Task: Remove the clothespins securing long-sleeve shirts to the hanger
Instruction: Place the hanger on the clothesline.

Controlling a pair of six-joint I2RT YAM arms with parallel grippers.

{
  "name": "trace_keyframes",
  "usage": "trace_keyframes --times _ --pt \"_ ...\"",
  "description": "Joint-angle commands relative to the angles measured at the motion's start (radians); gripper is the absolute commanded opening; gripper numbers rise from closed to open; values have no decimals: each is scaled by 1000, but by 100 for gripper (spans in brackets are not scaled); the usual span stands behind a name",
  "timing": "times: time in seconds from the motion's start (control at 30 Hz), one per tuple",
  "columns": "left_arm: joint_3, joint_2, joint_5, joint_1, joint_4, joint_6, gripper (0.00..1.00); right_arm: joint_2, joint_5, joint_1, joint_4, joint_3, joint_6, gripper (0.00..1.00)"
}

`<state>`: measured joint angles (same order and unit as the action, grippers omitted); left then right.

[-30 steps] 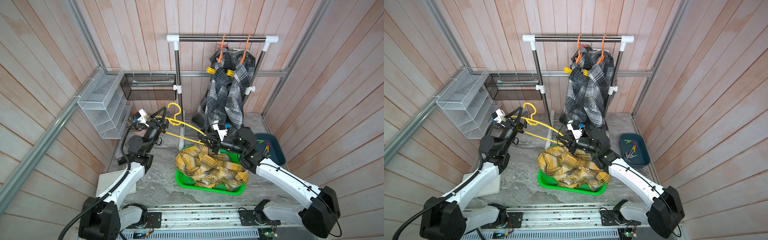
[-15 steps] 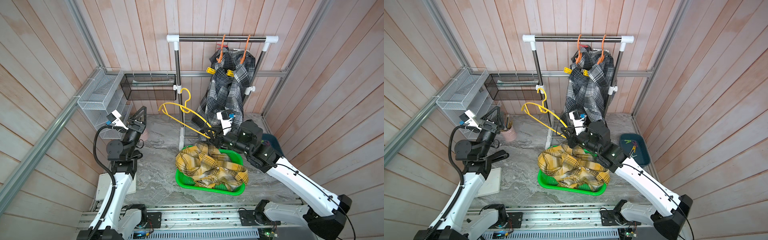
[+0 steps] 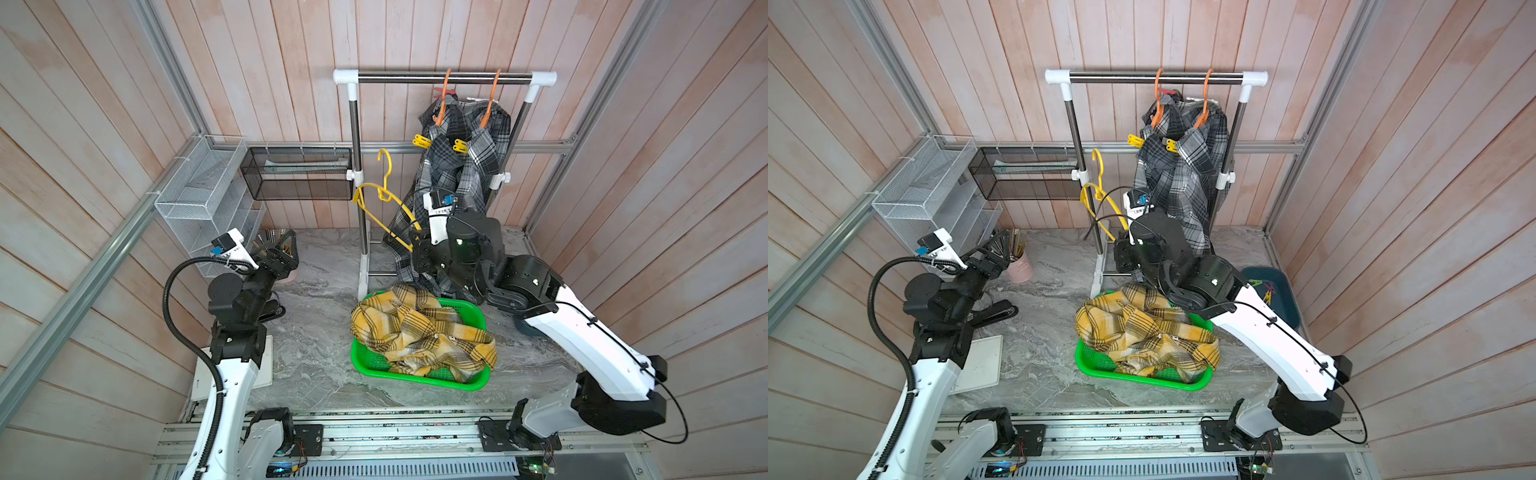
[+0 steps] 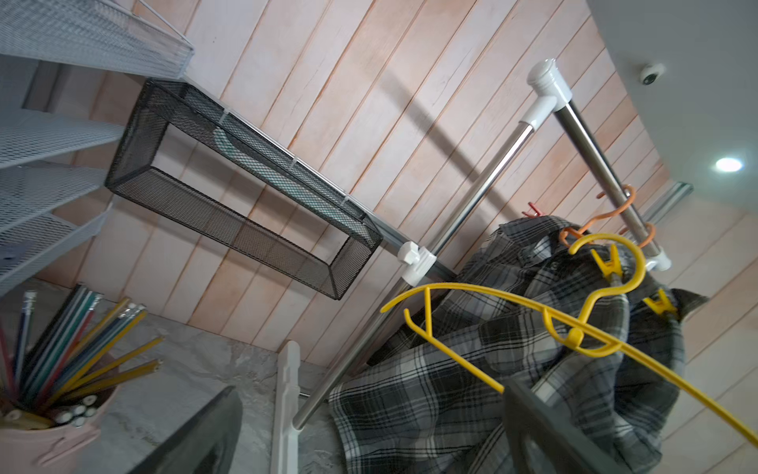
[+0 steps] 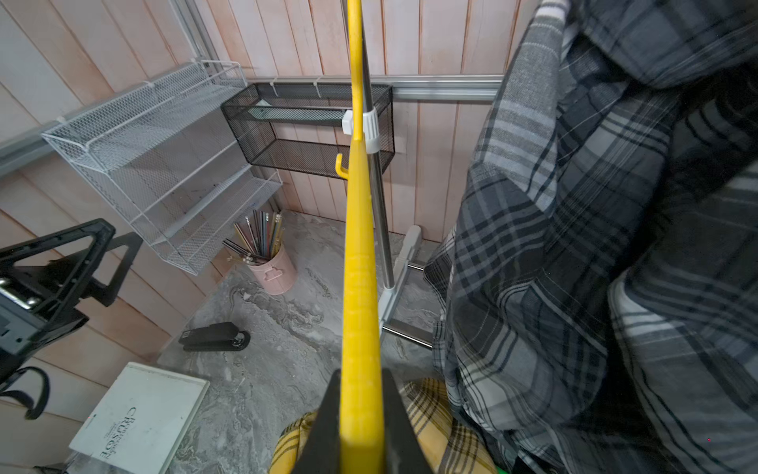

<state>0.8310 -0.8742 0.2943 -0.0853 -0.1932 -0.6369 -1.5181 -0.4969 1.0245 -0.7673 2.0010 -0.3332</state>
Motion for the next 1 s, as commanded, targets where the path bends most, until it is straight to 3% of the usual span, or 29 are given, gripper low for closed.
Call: trace_keyframes --times 0.0,0.33,0.5,0.63,0.97 --pt "23 23 -69 -5 90 141 100 -55 -143 11 -166 124 -7 0" --pt "-27 58 -126 -4 116 204 100 -206 -242 8 -314 453 44 0" --pt "-33 64 -138 -2 125 218 100 -187 -223 8 -319 450 40 0" --pt "-37 66 -139 -1 119 218 100 -170 -217 8 -220 394 90 0" --pt "-36 75 -141 -1 139 218 100 -269 -141 -86 -55 505 200 0"
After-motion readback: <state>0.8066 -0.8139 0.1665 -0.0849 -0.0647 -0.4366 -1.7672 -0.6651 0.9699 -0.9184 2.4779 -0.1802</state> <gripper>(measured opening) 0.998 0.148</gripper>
